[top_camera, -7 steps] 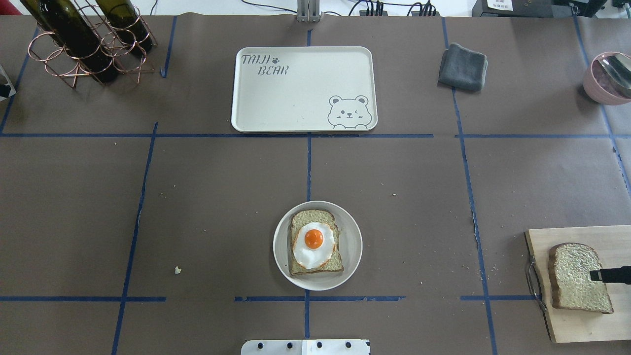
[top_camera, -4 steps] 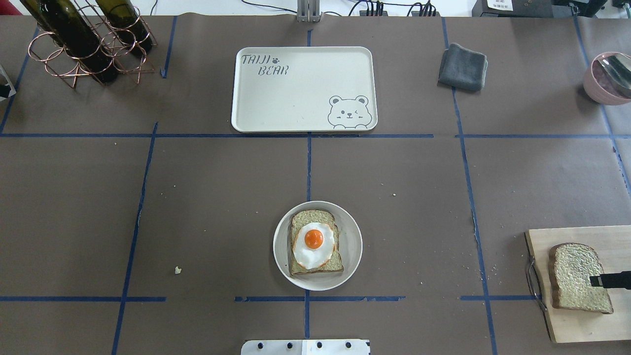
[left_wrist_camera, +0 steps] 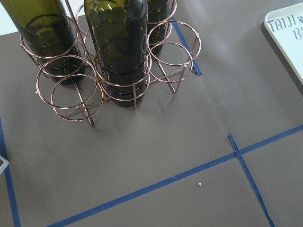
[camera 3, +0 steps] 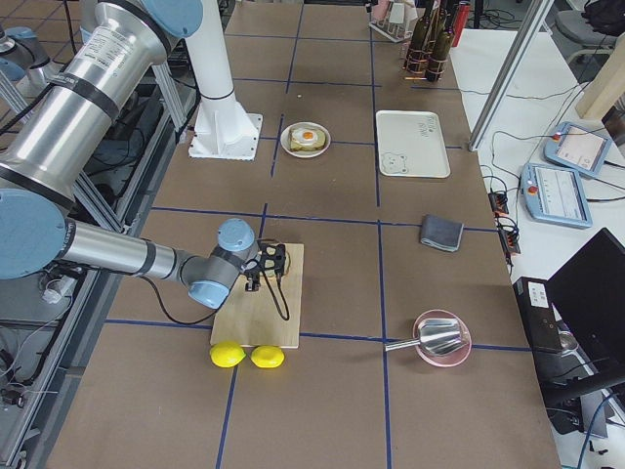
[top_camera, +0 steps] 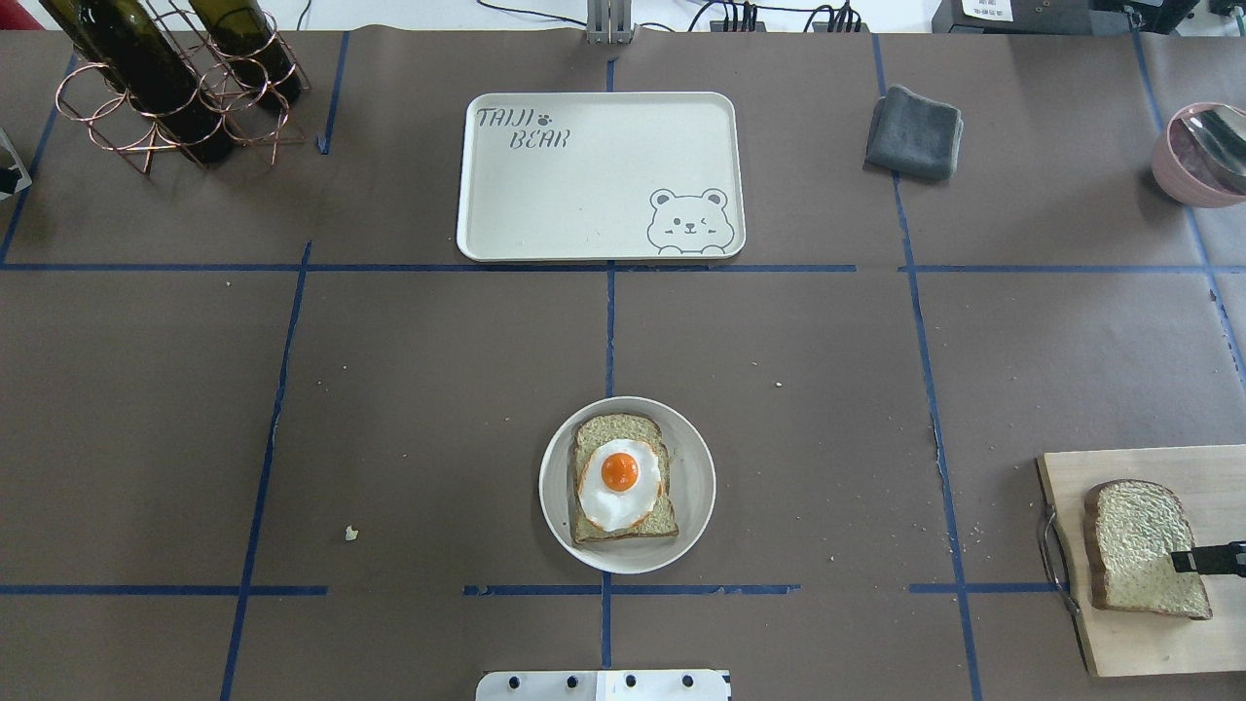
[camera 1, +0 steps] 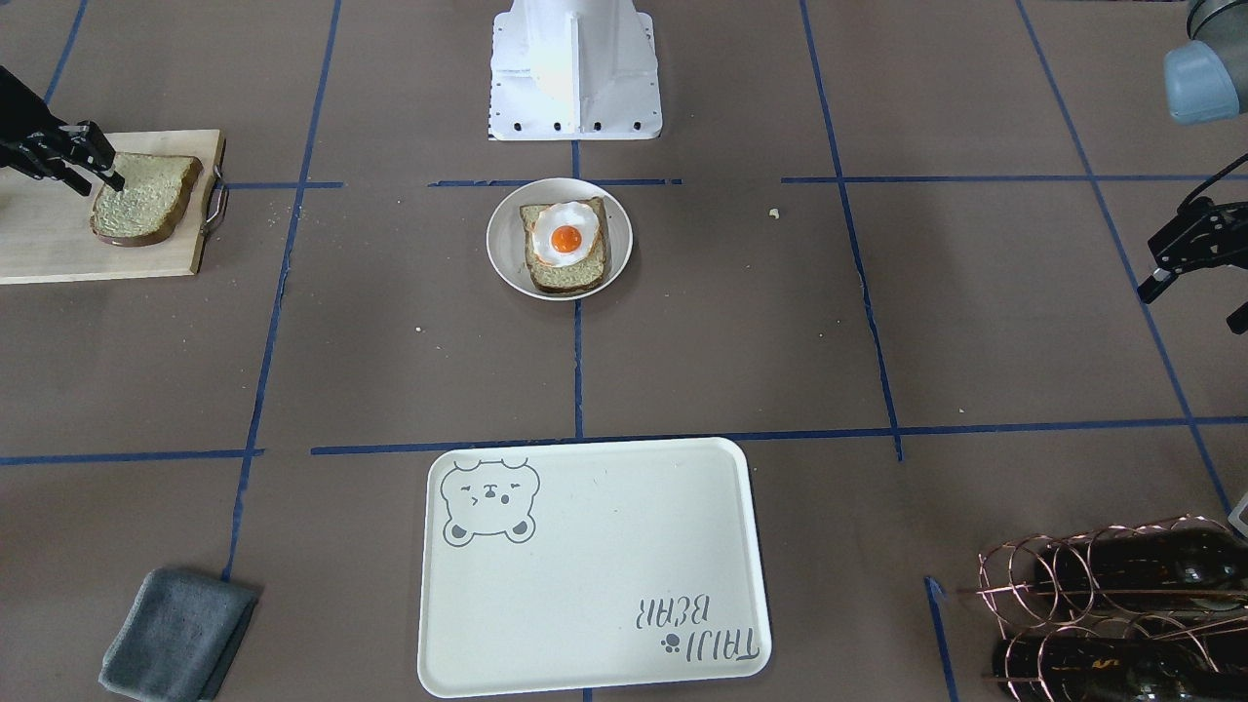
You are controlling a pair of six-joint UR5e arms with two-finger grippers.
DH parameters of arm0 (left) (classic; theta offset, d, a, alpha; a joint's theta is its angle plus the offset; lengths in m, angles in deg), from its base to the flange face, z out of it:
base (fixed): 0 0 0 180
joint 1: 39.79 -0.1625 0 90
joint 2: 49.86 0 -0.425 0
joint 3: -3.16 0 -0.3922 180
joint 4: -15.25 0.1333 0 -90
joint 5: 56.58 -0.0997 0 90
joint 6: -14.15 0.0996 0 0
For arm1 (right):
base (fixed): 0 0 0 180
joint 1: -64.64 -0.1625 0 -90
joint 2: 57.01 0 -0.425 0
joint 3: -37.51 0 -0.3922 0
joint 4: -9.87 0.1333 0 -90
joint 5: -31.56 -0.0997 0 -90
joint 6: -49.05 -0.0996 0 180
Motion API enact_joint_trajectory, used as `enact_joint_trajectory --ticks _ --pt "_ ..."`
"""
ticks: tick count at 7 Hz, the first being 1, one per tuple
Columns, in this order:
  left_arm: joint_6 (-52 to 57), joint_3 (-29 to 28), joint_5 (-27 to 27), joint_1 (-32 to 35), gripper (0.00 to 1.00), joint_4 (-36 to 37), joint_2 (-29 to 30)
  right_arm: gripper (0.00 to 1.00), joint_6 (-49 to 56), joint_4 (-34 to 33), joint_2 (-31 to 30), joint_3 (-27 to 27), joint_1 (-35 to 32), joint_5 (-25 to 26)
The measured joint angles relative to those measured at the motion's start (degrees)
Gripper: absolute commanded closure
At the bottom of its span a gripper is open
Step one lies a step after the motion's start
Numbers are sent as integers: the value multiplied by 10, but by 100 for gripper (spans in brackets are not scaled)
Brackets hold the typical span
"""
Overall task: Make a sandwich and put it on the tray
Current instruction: 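Close the right gripper on the bread slice on the cutting board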
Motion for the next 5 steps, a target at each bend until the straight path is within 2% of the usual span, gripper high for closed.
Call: enact_joint_trajectory --ticks 5 --pt "1 -1 0 0 0 0 -1 100 0 0 0 5 -1 0"
